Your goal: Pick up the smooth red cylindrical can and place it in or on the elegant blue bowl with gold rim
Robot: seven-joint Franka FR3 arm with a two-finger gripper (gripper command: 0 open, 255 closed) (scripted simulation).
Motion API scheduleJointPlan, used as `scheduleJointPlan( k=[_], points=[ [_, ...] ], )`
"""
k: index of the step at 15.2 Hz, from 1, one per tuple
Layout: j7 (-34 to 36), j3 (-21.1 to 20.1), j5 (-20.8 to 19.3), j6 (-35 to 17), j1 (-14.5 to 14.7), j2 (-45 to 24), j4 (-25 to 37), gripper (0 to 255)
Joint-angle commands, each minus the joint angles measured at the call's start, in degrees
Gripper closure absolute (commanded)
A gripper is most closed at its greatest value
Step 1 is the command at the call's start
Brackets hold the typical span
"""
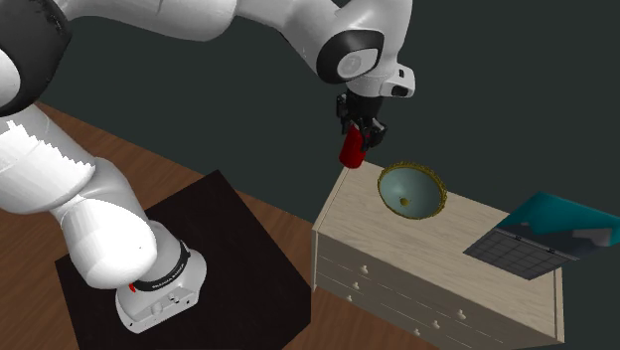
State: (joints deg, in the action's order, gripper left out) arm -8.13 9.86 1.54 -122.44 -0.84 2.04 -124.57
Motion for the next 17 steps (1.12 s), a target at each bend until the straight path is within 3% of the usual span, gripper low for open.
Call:
scheduleJointPlan(
  k=[1, 10, 17],
  points=[
    [0.12, 0.00, -0.20, 1.47, -0.02, 0.87, 0.61, 255],
    [0.59, -0.10, -0.67, 7.71, 0.00, 3.00, 4.76, 255],
    [-8.39, 4.24, 1.20, 12.01, -4.03, -5.95, 17.56, 255]
  ],
)
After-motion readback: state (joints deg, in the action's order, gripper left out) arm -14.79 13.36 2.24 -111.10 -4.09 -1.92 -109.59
